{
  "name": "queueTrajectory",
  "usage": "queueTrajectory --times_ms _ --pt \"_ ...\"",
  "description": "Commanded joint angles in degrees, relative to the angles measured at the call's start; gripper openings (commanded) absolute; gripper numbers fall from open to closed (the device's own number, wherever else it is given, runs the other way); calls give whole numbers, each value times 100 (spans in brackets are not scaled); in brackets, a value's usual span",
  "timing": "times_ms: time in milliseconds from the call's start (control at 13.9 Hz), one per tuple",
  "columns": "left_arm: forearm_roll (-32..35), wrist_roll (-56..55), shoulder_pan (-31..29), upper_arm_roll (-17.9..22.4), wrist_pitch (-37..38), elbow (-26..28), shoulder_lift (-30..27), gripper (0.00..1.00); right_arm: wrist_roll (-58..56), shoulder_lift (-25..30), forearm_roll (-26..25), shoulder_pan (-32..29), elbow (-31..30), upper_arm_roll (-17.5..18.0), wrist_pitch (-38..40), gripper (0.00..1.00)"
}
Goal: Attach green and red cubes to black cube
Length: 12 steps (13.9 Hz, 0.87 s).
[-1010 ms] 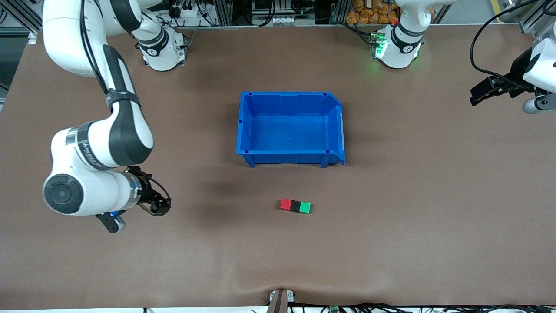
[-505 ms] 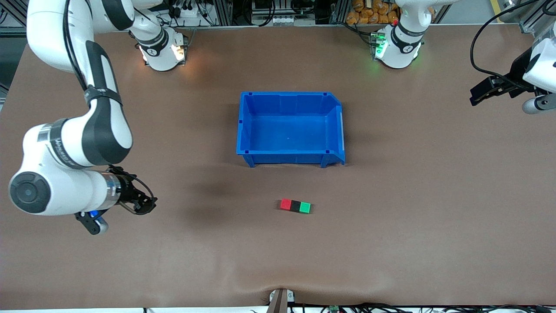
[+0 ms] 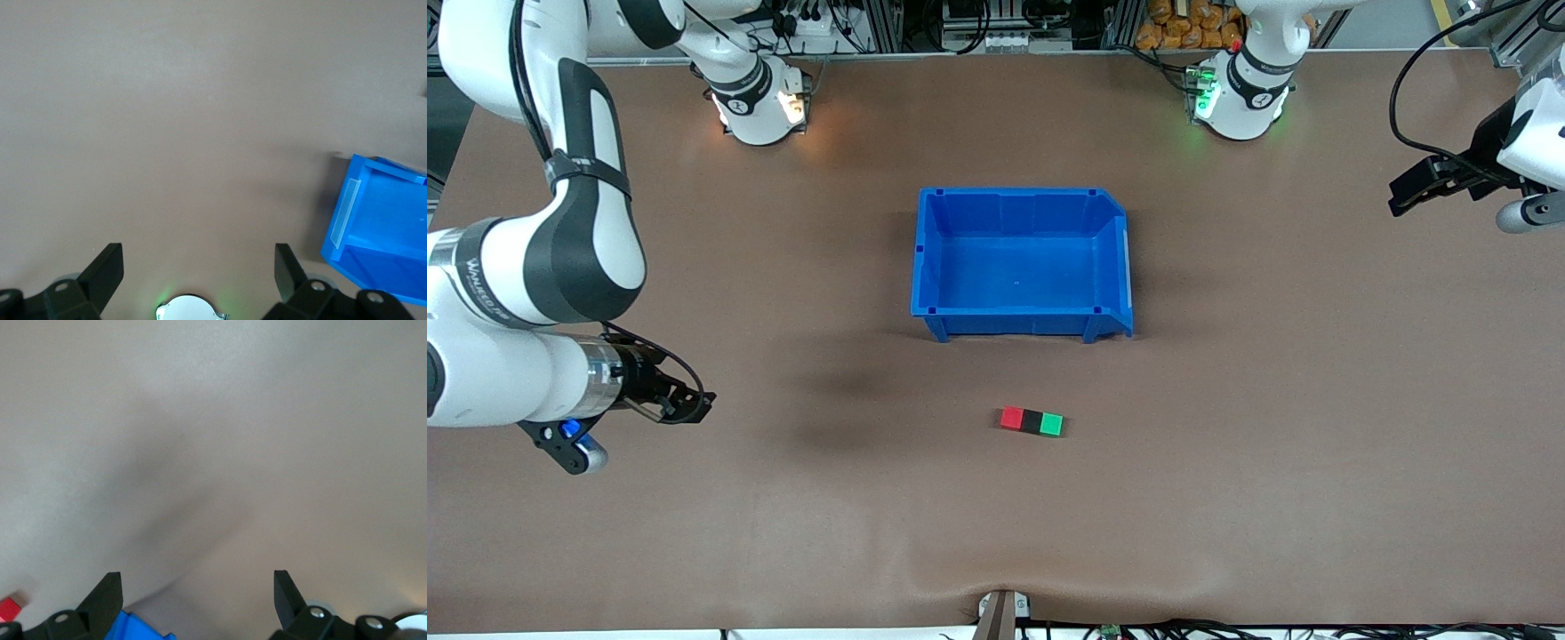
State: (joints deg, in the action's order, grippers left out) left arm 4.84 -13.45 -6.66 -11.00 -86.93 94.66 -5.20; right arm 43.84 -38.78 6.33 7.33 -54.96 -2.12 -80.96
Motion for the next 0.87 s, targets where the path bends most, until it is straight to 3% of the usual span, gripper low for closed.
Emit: queueTrajectory --times_ms 0,361,793 --pt "-79 132 -64 -25 71 -53 10 100 -463 292 -114 -214 -261 142 36 100" --pt "-79 124 -64 -25 71 -53 10 100 -1149 502 -298 -390 -270 151 176 100" --pt "-79 132 -64 -25 71 -53 10 100 -2361 1082 -580 -548 -778 151 212 100"
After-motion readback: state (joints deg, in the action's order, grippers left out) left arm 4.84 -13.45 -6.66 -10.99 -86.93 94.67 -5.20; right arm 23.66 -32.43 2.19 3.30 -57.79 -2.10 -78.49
